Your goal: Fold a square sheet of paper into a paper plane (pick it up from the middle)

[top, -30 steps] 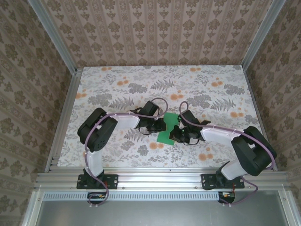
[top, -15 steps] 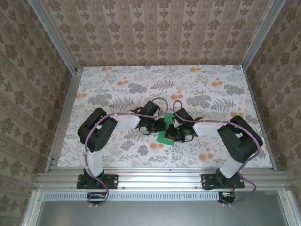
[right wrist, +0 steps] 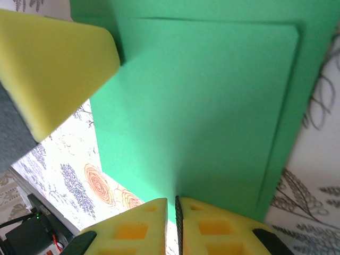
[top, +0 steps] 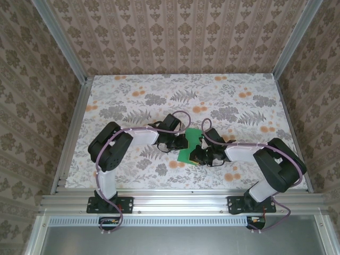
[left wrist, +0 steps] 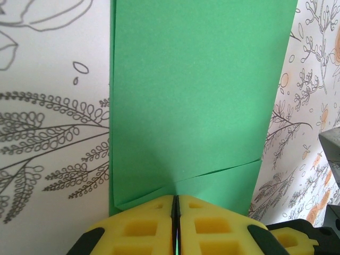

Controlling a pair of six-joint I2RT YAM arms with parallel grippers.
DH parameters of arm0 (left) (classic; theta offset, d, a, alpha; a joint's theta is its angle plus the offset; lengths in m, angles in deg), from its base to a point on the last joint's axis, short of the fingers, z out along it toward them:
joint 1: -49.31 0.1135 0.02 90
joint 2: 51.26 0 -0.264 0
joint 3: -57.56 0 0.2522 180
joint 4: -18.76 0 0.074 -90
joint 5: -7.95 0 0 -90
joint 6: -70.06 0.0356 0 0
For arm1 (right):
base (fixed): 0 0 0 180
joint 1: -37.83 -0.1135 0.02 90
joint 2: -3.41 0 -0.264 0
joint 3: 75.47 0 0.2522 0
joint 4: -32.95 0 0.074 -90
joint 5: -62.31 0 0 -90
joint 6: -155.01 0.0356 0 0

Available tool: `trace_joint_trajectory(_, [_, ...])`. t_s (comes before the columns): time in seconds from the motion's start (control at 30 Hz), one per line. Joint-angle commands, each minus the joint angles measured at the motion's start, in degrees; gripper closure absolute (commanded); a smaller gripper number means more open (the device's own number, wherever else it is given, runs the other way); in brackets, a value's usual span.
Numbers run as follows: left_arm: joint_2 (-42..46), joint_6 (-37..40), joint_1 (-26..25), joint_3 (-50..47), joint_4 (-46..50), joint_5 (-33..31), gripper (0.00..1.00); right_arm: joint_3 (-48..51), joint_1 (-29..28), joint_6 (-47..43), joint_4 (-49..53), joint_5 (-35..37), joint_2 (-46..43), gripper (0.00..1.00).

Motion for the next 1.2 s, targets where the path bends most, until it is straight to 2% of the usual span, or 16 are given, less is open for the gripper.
trace_joint_trajectory(0.0, [-2.2,1.9,0.1,0.4,4.0,-3.0,0.89,3.1,0.4,1.8,2.3,-0.5,-1.4,0.85])
trace_joint_trajectory(0.33, [-1.6,2.2,0.1,0.5,4.2,-2.9,0.89,9.9,1.3,4.7,-2.4,-0.9,-4.4,0.82])
trace_joint_trajectory(0.6, [-1.1,2.3,-0.2,0.8,4.1,-2.7,0.89,10.6,1.5,5.7,-2.4,-0.8,-8.1,0.80])
trace_joint_trajectory(0.77, [-1.0,2.2,-0.5,1.1,4.1,-2.6,0.88,9.0,2.3,4.0,5.9,5.8,-16.8,0.77])
trace_joint_trajectory(0.87, [-0.9,2.2,-0.9,1.5,4.3,-2.8,0.88,6.6,3.0,1.8,11.8,10.9,-19.7,0.66])
trace_joint_trajectory(0.97, [-1.0,2.1,-1.1,1.9,4.4,-2.7,0.88,5.1,3.8,0.2,11.9,11.3,-18.1,0.61])
trace_joint_trajectory(1.17, [-0.9,1.8,-1.3,2.1,4.4,-2.8,0.88,1.5,4.1,-1.0,5.6,8.1,-9.9,0.62])
